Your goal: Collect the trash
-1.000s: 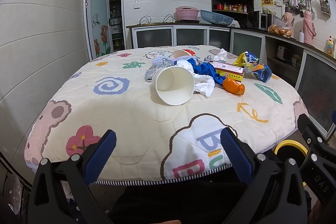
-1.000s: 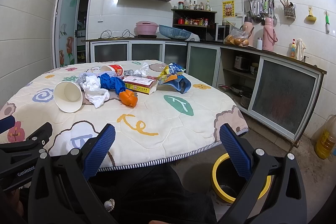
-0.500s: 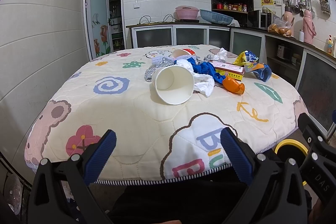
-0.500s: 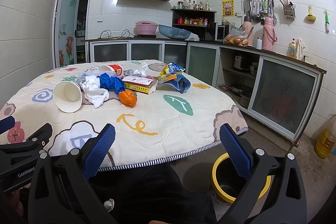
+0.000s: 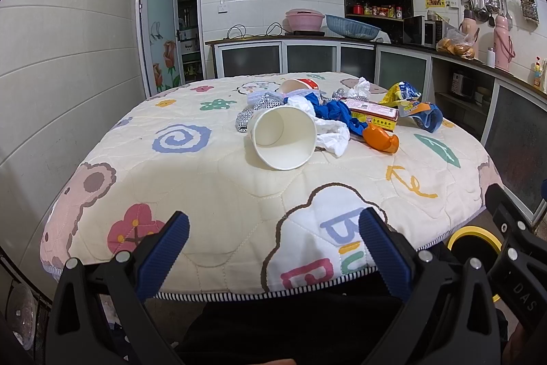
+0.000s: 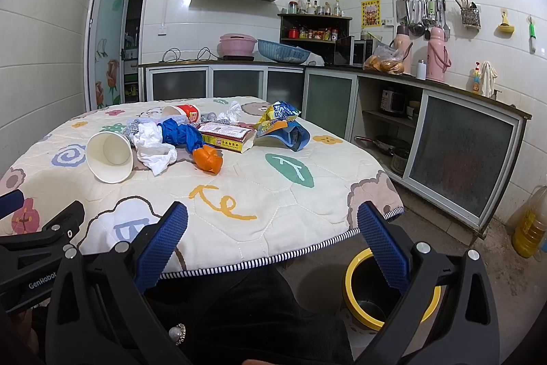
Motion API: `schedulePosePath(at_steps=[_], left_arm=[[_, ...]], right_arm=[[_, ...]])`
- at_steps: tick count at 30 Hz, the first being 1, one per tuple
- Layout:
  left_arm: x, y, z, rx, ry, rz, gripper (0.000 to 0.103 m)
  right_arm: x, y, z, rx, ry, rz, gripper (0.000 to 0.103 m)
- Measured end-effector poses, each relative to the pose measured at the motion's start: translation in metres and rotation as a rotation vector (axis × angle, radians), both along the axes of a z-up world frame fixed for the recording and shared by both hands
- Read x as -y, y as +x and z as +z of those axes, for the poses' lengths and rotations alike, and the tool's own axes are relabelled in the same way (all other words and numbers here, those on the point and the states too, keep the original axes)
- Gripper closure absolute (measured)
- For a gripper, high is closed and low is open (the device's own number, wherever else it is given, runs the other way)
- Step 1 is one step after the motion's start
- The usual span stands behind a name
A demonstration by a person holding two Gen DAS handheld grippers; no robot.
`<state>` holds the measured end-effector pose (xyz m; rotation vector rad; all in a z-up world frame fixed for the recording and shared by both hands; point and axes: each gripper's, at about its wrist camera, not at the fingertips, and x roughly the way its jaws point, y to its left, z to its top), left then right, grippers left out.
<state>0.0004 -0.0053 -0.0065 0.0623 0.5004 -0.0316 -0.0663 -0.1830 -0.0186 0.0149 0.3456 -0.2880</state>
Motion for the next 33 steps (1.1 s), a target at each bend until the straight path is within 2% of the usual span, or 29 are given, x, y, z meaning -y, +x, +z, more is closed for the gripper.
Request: schedulePosePath(at_steps=[24,30,33], left_arm=[[0.000,0.001,-0.001,-0.003,0.001,-0.002,0.007],[-0.009,0.021,0.002,-0.047,0.004,-0.026,0.007],[-0.014,0.039,0.008,-0.089,-0.029,-0.071,0.007]], right_arm=[[0.002,0.002,0.002,-0.003,0.006,-0.015,0.008],[0.029,0.019,0.003,-0.040,0.089,-0.059,0.008],[0.053,0.037,0.011,-0.085,0.140,-0.007,0.008]])
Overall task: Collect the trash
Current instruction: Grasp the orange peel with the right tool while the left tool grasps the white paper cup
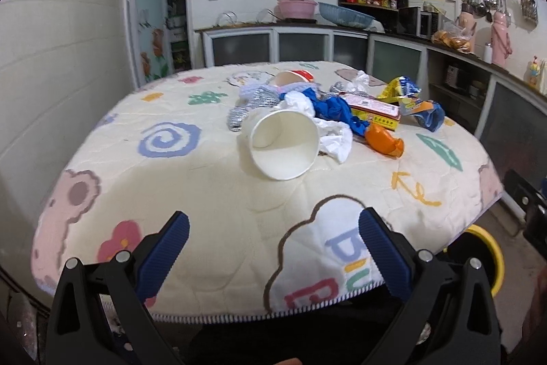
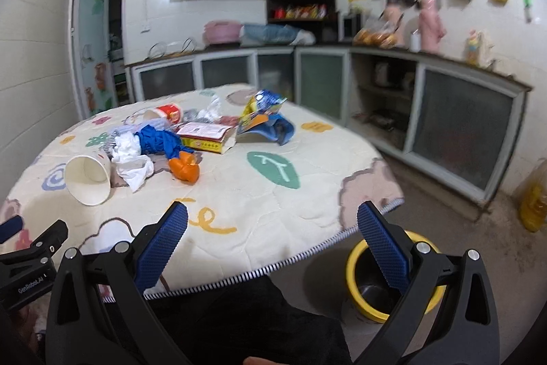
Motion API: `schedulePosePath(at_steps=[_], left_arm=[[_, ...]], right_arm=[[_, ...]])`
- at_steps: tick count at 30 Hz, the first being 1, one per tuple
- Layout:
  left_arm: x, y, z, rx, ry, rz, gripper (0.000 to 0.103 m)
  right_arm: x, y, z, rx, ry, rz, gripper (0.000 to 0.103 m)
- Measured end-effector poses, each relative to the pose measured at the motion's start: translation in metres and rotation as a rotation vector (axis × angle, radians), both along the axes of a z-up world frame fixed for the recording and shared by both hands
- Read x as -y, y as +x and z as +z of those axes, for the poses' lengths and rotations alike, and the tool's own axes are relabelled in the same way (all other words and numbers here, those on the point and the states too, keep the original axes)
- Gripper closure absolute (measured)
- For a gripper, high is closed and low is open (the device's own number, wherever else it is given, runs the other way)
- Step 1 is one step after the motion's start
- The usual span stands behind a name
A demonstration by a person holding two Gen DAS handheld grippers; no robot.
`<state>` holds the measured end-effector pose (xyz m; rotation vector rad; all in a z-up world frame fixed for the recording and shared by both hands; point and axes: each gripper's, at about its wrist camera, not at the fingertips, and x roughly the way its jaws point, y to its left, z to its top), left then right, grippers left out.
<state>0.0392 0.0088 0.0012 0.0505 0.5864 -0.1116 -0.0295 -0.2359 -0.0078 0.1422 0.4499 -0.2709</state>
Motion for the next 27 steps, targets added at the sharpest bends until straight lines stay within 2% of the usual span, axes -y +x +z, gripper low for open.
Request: schedulePosePath(at_steps=[8,12,14,20,24,27], left_arm=[[-0.003,0.034,0.013,-0.015,0.006,-0.110,0.007],[-0.006,0.056,0.018,-0.067,0.043,-0.108,0.007],[-0.012,0.069,0.020,-0.116,0.054,-0.079,0.007],[-0.013,0.083,0.022,-0.120,0.122,-0.067,0.007],[-0.017,0.103,0.014,-0.200,0.088,-0.073,0.007],[-0.021,0.117,0.006,-0.231,0.068,-0.053,0.007]], right_arm=[[0.048,0.057,0.009,-0.060,0.133,0.085,0.008],[0.043,0.090,0.003,-0.123,0.165,0.256,0.008],[0.030,0.098,0.001,-0.128,0.141,0.313,0.008],[-0.006,0.135,-0.003,-0.196,0.082,0.493,0.008],[-0.028,0.154,-0.003,-0.228,-0.032,0.584,0.008],[-0.033,0.168,-0.008,-0.274,-0.045,0.599,0.008]])
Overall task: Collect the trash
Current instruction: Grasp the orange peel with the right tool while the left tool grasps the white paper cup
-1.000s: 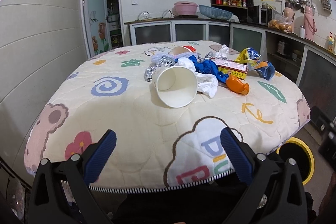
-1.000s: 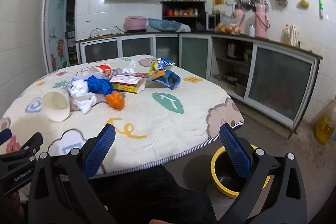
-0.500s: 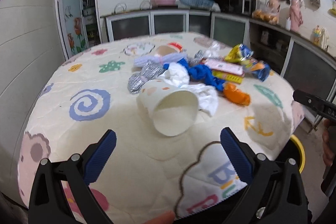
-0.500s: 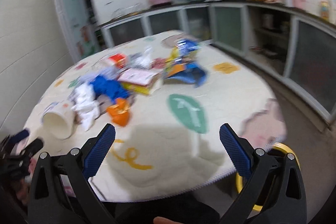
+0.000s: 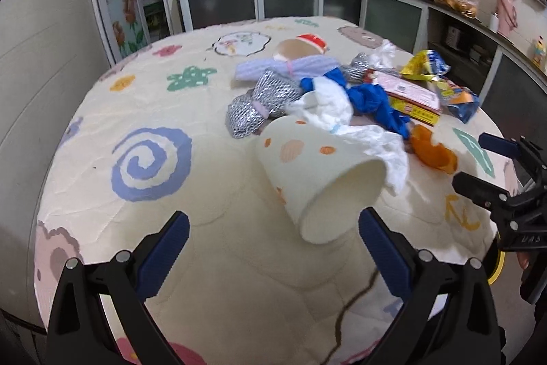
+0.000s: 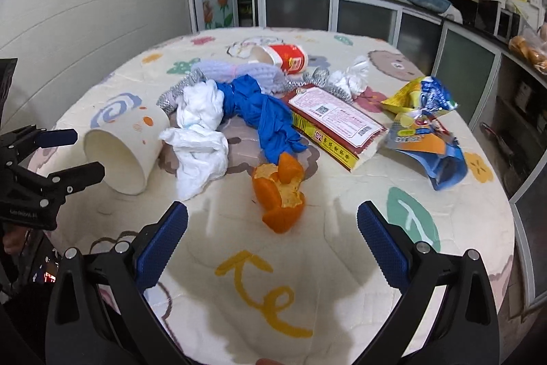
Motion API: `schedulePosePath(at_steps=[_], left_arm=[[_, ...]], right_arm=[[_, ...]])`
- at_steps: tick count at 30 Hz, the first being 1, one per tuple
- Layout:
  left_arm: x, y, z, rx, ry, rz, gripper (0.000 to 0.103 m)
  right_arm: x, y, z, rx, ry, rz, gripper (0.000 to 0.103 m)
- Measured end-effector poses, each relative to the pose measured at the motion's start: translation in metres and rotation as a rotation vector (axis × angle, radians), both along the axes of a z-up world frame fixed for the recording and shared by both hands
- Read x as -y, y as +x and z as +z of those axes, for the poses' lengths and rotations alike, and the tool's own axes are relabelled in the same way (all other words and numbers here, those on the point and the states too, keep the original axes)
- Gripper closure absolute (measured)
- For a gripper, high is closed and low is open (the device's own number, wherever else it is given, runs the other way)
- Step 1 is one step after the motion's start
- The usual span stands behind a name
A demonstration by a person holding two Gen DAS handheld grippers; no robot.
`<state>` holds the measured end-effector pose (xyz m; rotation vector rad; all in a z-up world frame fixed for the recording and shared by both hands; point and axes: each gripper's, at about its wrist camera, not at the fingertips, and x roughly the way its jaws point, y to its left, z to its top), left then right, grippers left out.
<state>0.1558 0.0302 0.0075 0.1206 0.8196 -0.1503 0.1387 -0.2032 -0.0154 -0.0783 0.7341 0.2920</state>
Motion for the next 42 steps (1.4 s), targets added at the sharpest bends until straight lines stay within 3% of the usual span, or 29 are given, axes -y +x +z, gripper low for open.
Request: schedulePosePath(at_steps=[11,12,15,17,20,22,23,24,25,27,29,42], left_arm=[[0.001,0.036,-0.013,-0.048,-0.035,0.007,0.007],[0.001,0.038,-0.013,-0.049,-0.041,0.007,0.007],[-0.001,0.043,-0.015,-0.059,-0.079,0.007,0.007],[-0.003,0.045,-0.016,-0.058,-0.091,0.010,0.009],[-0.005,0.049,-0.018,-0.075,-0.127,0.013,0.029],[-0.005,0.052,-0.020,-0.088,-0.146,0.011,0.038],[-0.005,0.052,-0.021,-0.086,-0.144,0.012,0.043],[-0.004,0.052,-0.021,-0.080,-0.143,0.012,0.054],[-0.005,0.052,-0.020,-0.079,-0.147,0.011,0.062],[-0.006,0.053,-0.020,-0.088,-0.181,0.002,0.087],[-0.009,0.053,-0.021,-0.095,-0.195,-0.002,0.099],[-0.007,0.016,0.021,0.017,-0.224,-0.080,0.099]], right_arm=[[0.005,0.035,-0.020,-0.120,0.017,-0.006,0.008],[0.005,0.037,-0.022,-0.127,0.015,-0.002,0.010],[0.001,0.044,-0.029,-0.154,-0.029,0.003,0.030],[0.000,0.046,-0.031,-0.166,-0.028,0.013,0.033],[0.001,0.048,-0.030,-0.180,-0.010,0.021,0.038],[0.002,0.050,-0.029,-0.187,0.001,0.027,0.047],[0.002,0.050,-0.028,-0.186,0.009,0.026,0.056],[0.003,0.051,-0.027,-0.187,0.020,0.023,0.069],[0.004,0.052,-0.026,-0.193,0.044,0.022,0.075],[0.006,0.054,-0.027,-0.207,0.066,0.011,0.079],[0.007,0.054,-0.027,-0.211,0.075,0.002,0.083],[0.025,0.005,0.010,-0.122,0.168,-0.016,0.085]])
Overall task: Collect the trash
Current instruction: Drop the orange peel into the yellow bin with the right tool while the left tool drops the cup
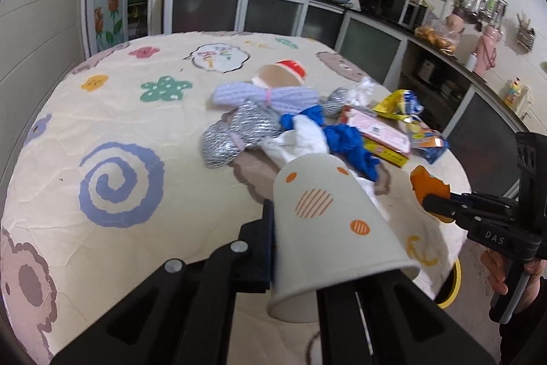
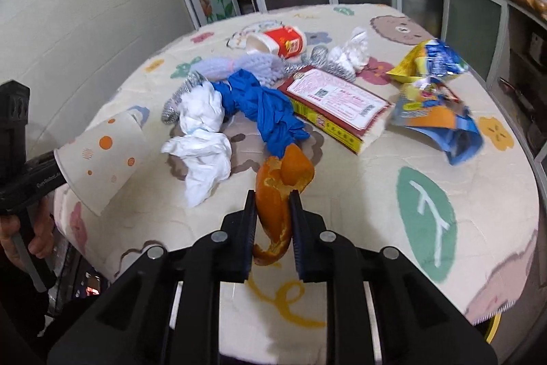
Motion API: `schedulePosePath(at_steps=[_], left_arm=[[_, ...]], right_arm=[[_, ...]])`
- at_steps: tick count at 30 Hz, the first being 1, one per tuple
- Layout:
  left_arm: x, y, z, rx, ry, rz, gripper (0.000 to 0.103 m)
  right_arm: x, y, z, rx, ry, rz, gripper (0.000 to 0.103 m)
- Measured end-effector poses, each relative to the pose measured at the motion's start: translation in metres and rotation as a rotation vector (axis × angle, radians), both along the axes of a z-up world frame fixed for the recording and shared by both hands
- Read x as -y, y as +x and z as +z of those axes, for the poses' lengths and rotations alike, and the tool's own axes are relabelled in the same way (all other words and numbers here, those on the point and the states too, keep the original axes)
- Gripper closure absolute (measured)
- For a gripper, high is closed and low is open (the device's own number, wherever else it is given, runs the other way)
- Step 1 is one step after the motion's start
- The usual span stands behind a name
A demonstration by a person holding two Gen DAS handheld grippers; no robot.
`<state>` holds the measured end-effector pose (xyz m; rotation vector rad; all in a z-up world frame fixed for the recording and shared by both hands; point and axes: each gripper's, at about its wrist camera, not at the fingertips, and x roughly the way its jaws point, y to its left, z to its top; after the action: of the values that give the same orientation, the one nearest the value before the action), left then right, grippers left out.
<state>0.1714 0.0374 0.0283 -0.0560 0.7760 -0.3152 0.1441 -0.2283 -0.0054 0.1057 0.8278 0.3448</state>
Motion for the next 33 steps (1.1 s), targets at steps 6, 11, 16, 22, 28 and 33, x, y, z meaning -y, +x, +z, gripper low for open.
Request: schedulePosePath(at_steps=[6,11,16,22,28,33], left_arm=[[0.050,-0.020,0.008,0.011,0.026,-0.134,0.099],[0.135,-0.029,0.008,-0.015,0.043,-0.345,0.099],[0.236,-0.036,0.008,-0.009,0.081,-0.536,0.099],[0.343,-0.052,-0.001,-0.007,0.114,-0.709,0.099],[0.437,-0.057,-0.031,-0.059,0.191,-0.823,0.099],[0.477,-0.053,-0.056,-0.082,0.270,-0.844,0.078]], right_arm=[[0.050,-0.055,0.008,0.029,0.031,-0.132,0.085],[0.128,-0.111,-0.004,-0.006,-0.002,-0.345,0.085],[0.206,-0.165,-0.027,-0.076,-0.030,-0.567,0.085],[0.263,-0.193,-0.055,-0.147,-0.015,-0.700,0.085],[0.298,-0.187,-0.090,-0.230,0.007,-0.746,0.084],[0.314,-0.172,-0.116,-0.310,-0.008,-0.781,0.079]])
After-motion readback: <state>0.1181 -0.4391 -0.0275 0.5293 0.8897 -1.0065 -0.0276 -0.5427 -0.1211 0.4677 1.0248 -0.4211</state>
